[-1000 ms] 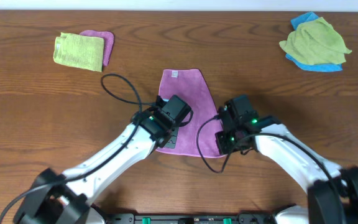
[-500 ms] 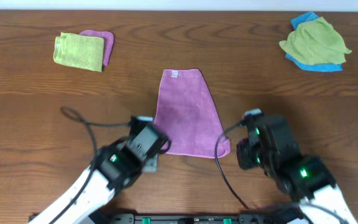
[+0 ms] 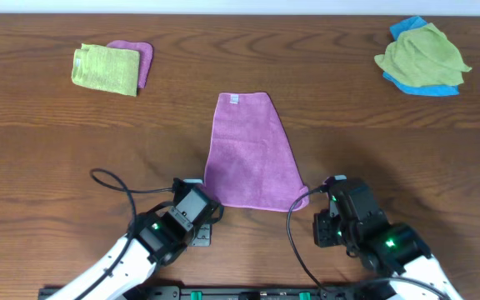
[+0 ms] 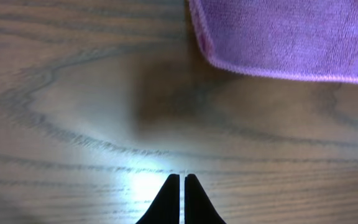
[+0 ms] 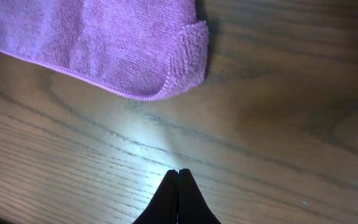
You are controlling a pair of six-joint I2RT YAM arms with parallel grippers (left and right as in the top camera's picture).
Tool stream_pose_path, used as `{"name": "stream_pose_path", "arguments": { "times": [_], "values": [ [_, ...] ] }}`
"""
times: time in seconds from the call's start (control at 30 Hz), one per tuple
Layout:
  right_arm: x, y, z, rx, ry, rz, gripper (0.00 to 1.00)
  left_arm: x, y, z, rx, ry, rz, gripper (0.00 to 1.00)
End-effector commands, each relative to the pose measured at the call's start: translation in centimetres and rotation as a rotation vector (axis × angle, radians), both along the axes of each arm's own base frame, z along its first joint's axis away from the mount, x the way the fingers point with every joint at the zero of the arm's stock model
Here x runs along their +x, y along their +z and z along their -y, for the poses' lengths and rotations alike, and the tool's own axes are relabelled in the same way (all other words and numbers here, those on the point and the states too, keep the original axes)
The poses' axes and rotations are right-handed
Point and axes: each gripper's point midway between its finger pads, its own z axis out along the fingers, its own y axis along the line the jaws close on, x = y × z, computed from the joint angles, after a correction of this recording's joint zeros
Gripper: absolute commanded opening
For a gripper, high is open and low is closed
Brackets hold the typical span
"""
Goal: Fold the cloth
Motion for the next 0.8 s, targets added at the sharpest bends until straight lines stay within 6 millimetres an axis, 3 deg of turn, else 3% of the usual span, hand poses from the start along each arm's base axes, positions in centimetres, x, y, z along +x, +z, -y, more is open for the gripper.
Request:
{"name": "stream_pose_path", "arguments": {
  "times": [0.0, 0.2, 0.3, 0.33, 0.4, 0.43, 0.57, 0.63, 0.77],
  "values": [
    [0.1, -0.8, -0.6, 0.017, -0.012, -0.040, 0.02, 0.2, -0.6, 0.6, -0.016, 0.014, -0.014, 0.06],
    [0.4, -2.8, -1.2, -0.003, -0.006, -0.114, 0.02, 1.1, -2.1, 2.2, -0.043, 0.004, -0.033, 0.06],
    [0.5, -3.3, -1.2, -0.009, -0.004, -0.130, 0.23, 1.4, -2.5, 2.5, -0.044, 0.004, -0.033, 0.06],
    [0.6, -3.3, -1.3, -0.007, -0.004, -0.126, 0.24, 1.5, -2.5, 2.6, -0.047, 0.004, -0.031, 0.06],
    [0.7, -3.2, -1.4, -0.004, -0.004, -0.120, 0.33, 1.6, -2.4, 2.7, -0.052, 0.005, -0.025, 0.28],
    [0.8, -3.2, -1.4, -0.004, -0.003, -0.119, 0.37, 1.7, -2.4, 2.7, -0.054, 0.007, -0.023, 0.45],
    [1.2, -3.0, -1.6, 0.005, -0.001, -0.098, 0.39, 2.3, -2.3, 2.5, -0.066, 0.032, -0.020, 0.71],
    [1.7, -2.8, -1.8, 0.013, 0.002, -0.080, 0.40, 2.6, -2.2, 2.5, -0.085, 0.045, -0.019, 0.80],
    [2.1, -2.8, -1.6, 0.003, -0.006, -0.061, 0.41, 3.4, -1.9, 2.7, -0.118, 0.056, -0.009, 0.83]
  ]
}}
